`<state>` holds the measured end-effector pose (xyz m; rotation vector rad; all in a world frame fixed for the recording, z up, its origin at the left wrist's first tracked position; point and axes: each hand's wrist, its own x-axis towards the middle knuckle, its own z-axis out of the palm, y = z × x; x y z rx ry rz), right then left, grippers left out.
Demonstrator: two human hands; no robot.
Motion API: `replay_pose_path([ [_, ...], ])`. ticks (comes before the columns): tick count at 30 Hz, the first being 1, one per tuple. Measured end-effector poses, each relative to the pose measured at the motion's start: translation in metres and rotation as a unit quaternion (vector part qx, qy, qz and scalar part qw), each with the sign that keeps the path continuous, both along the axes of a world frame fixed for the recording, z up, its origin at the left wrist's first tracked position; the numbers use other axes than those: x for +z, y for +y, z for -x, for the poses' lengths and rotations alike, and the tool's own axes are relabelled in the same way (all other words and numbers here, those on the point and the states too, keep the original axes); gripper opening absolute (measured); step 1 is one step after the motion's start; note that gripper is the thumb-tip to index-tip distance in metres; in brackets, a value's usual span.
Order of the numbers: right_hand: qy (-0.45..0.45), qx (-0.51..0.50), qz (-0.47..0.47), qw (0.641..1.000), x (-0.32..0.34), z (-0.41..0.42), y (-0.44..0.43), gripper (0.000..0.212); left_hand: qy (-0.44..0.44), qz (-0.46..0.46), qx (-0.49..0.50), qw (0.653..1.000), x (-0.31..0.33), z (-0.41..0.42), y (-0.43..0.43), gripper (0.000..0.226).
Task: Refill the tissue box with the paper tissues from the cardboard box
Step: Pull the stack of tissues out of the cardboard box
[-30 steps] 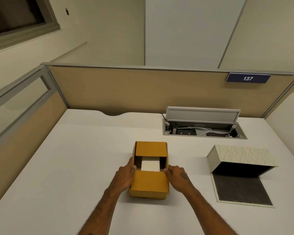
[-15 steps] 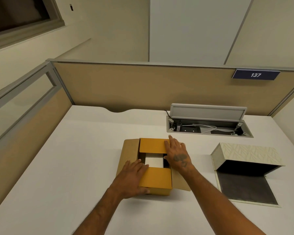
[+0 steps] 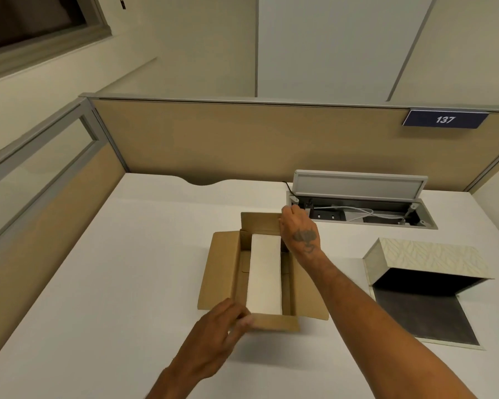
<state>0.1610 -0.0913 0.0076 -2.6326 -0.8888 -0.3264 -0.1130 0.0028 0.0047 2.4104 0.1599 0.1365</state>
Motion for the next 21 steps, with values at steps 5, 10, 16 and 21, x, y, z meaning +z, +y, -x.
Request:
replay_pose_path([
  [5,0.060,0.048,0.068,0.995,-0.008,-0.007,0.011,0.031,0.034,-0.018,0.004,0.999,-0.021,0.011,0.006,0.031],
  [10,0.098,0.051,0.152,0.982,-0.020,-0.009,0.008,0.030,0.061,-0.205,-0.045,0.976,-0.037,0.003,0.004,0.059],
  [16,0.113,0.054,0.172,0.977,-0.031,-0.011,0.004,0.029,-0.016,-0.226,0.002,0.974,-0.060,-0.015,-0.004,0.038],
  [21,0.113,0.038,0.169,0.978,-0.036,-0.013,0.007,0.025,-0.037,-0.233,0.022,0.972,-0.070,-0.023,0.000,0.041],
])
